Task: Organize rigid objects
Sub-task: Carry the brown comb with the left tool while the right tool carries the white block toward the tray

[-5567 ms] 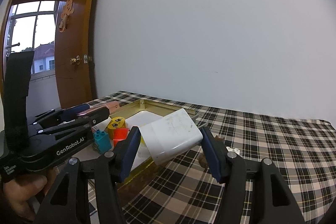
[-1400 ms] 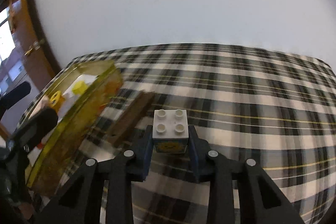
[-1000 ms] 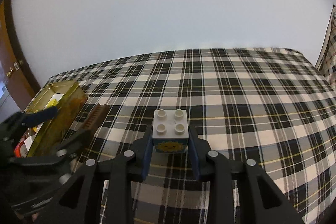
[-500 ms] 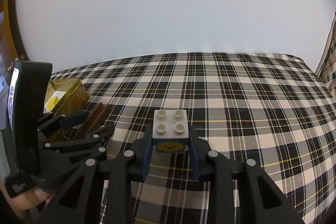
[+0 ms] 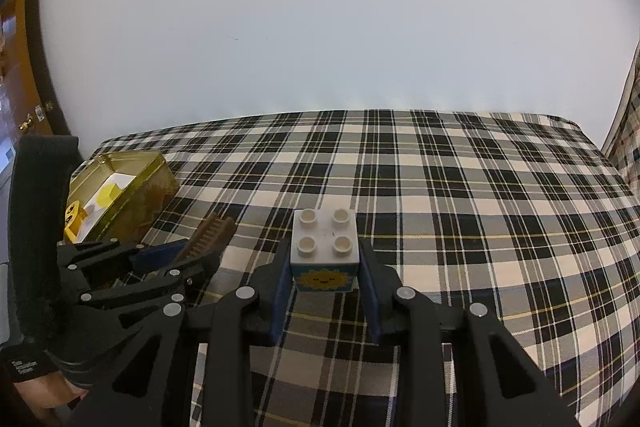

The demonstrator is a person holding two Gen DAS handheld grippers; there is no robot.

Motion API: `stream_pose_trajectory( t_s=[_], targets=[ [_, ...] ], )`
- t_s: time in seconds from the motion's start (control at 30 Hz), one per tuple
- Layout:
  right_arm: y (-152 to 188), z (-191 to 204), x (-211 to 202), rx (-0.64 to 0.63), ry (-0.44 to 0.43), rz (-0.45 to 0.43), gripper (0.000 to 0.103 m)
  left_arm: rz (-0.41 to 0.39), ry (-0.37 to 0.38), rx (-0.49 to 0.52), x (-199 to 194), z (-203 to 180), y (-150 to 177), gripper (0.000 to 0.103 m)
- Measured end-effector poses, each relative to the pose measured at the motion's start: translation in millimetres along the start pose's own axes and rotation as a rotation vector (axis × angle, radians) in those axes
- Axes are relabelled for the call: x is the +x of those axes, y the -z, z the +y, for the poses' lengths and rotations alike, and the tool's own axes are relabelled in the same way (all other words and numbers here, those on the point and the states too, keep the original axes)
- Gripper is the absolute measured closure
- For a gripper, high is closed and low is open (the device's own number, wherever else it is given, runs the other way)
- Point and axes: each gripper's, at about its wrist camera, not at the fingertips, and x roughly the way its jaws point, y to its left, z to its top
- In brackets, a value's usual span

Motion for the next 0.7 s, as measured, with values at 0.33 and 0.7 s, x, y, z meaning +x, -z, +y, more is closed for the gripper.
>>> stream_pose_trajectory(
  t_s=[0.33,0.7],
  targets=[
    [1,0,-15,0.0,-0.01,-0.043,0.069,-0.109,-0.034,0.036,-30,-4,13,0.079],
    [6,4,-31,-0.02,-0.021,-0.086,0.069,-0.17,-0.043,0.012,-47,1,22,0.079]
  ],
)
